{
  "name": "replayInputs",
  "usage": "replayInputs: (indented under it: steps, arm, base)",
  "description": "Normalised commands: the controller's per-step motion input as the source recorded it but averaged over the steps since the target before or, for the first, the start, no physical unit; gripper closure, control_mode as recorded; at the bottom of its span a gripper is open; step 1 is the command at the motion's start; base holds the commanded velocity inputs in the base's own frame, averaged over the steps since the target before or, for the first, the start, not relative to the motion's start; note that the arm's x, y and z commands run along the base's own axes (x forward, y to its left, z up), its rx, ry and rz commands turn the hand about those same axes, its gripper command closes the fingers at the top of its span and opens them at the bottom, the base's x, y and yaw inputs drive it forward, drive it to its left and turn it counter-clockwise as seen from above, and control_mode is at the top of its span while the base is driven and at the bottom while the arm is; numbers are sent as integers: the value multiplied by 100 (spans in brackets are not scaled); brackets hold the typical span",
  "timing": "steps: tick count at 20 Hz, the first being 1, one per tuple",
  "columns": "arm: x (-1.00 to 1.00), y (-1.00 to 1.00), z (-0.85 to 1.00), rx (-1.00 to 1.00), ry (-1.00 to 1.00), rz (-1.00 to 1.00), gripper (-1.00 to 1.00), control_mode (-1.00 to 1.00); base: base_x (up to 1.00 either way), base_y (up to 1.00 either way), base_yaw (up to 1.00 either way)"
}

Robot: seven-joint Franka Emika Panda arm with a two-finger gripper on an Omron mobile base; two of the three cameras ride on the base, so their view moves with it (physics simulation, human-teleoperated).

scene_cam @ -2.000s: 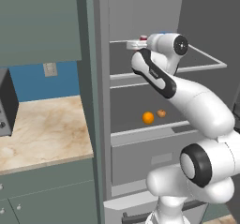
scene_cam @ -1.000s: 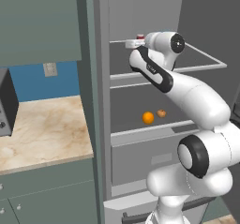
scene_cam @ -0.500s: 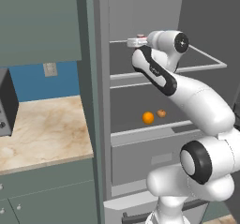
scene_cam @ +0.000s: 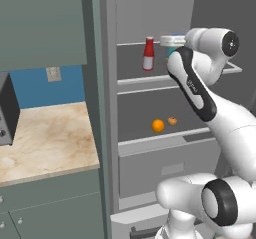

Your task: Place the ketchup and mayonnaise from the counter to the top shelf of the fridge. If the existing items in the fridge are on the top shelf, move them to other shelves.

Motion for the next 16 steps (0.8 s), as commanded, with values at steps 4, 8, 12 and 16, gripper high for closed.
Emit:
replayInputs:
  steps: [4,8,12,16]
  arm:
    - [-100,-82,43,0,0,-8,-100,-100]
    - [-100,-78,43,0,0,-4,-100,-100]
    - [-100,-70,23,0,0,0,-100,-100]
    - [-100,-44,-10,-7,0,0,-100,-100]
  base:
    - [0,0,0]
    - [0,0,0]
    - [0,0,0]
    - [0,0,0]
